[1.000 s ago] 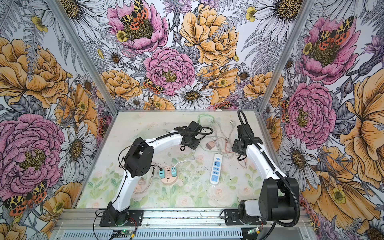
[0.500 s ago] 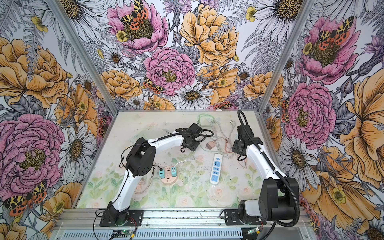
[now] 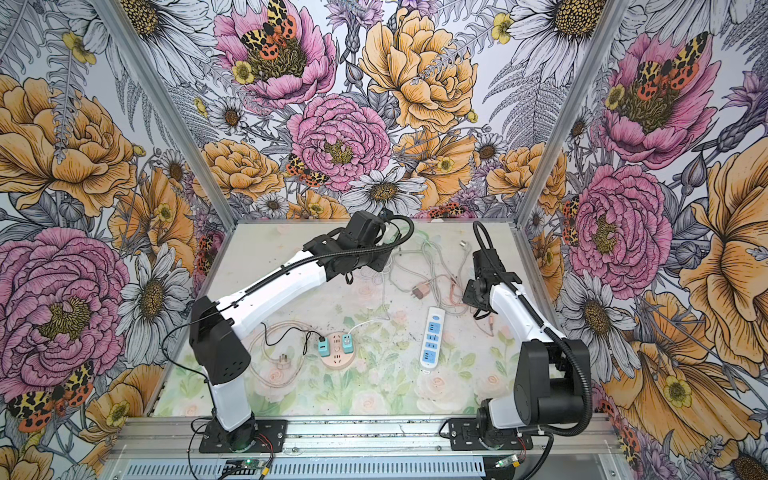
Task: Insert the plug
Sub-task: 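Set down pink charger and grasp pale green charger with left gripper, then lift pale green charger toward right gripper while right gripper releases pink cable and approaches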
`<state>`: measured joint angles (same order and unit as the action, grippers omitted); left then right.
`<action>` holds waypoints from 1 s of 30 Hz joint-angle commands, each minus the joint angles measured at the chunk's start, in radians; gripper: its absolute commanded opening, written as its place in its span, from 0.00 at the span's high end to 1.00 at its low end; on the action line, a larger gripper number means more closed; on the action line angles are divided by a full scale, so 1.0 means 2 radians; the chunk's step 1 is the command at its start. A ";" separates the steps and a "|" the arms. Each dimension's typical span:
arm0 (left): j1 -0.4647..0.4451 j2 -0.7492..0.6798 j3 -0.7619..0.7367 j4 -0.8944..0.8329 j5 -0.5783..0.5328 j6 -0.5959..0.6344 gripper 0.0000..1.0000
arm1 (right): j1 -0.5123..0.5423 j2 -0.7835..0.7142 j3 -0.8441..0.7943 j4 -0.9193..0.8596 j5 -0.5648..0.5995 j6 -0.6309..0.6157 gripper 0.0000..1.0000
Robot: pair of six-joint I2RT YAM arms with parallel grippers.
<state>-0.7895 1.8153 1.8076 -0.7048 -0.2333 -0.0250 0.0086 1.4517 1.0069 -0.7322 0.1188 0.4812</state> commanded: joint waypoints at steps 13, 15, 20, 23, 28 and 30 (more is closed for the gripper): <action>-0.055 -0.135 -0.183 0.092 -0.002 -0.047 0.62 | 0.004 0.011 0.074 0.031 -0.070 -0.001 0.45; -0.067 -0.129 -0.194 0.102 0.001 -0.045 0.62 | 0.004 -0.012 0.072 0.028 -0.087 -0.006 0.41; -0.116 -0.109 -0.199 0.120 0.000 -0.020 0.61 | 0.003 -0.072 0.088 -0.004 -0.156 -0.020 0.26; -0.126 -0.095 -0.201 0.120 0.000 -0.027 0.61 | 0.002 -0.102 0.095 -0.014 -0.168 -0.016 0.25; -0.126 -0.083 -0.216 0.129 0.007 -0.048 0.61 | 0.003 -0.134 0.106 -0.024 -0.213 0.000 0.26; -0.126 -0.084 -0.226 0.142 0.008 -0.049 0.60 | 0.004 -0.151 0.101 -0.024 -0.241 0.007 0.32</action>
<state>-1.0489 1.6478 1.3743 -0.4824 -0.2352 -0.1028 0.0097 1.1885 1.1957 -0.7555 -0.2638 0.4706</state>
